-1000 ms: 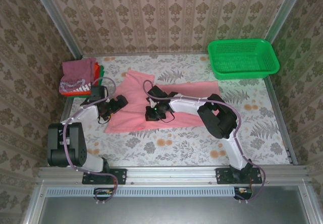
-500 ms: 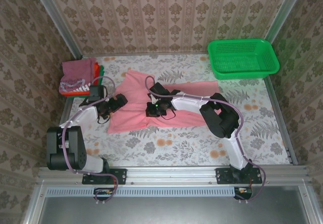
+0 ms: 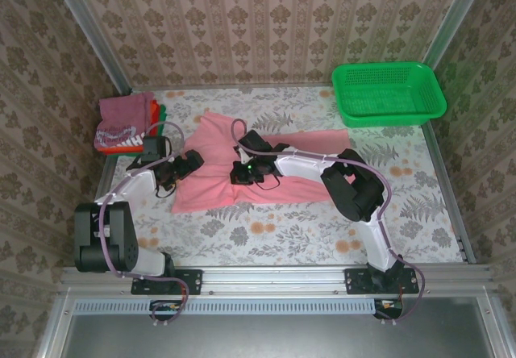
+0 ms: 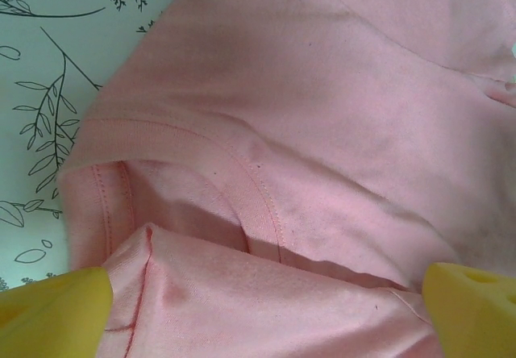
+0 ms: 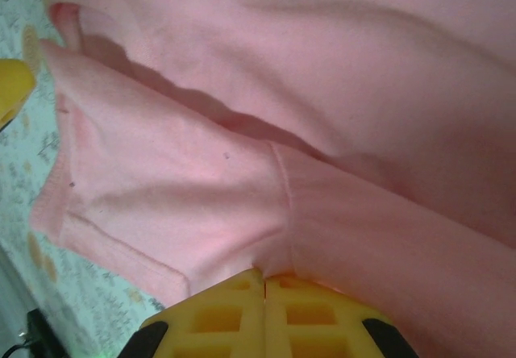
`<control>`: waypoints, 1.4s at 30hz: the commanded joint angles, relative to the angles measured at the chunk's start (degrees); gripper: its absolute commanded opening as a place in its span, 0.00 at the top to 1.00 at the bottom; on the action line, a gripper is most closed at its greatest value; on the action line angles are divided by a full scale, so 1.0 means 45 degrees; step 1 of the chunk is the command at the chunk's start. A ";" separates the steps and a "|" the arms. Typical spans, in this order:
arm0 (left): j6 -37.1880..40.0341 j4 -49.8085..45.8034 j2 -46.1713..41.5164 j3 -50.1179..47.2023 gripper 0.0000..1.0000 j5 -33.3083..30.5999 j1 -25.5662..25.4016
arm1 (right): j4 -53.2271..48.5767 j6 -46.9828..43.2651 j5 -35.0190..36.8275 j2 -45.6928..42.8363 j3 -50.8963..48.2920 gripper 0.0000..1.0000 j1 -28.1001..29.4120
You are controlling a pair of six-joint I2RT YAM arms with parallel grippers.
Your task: Fold and stack the t-shirts
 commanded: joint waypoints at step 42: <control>-0.0106 -0.1653 -0.3014 -0.3598 0.00 -0.0218 0.0669 | -0.0033 0.2229 0.3693 -0.5821 -0.8846 0.33 -0.2139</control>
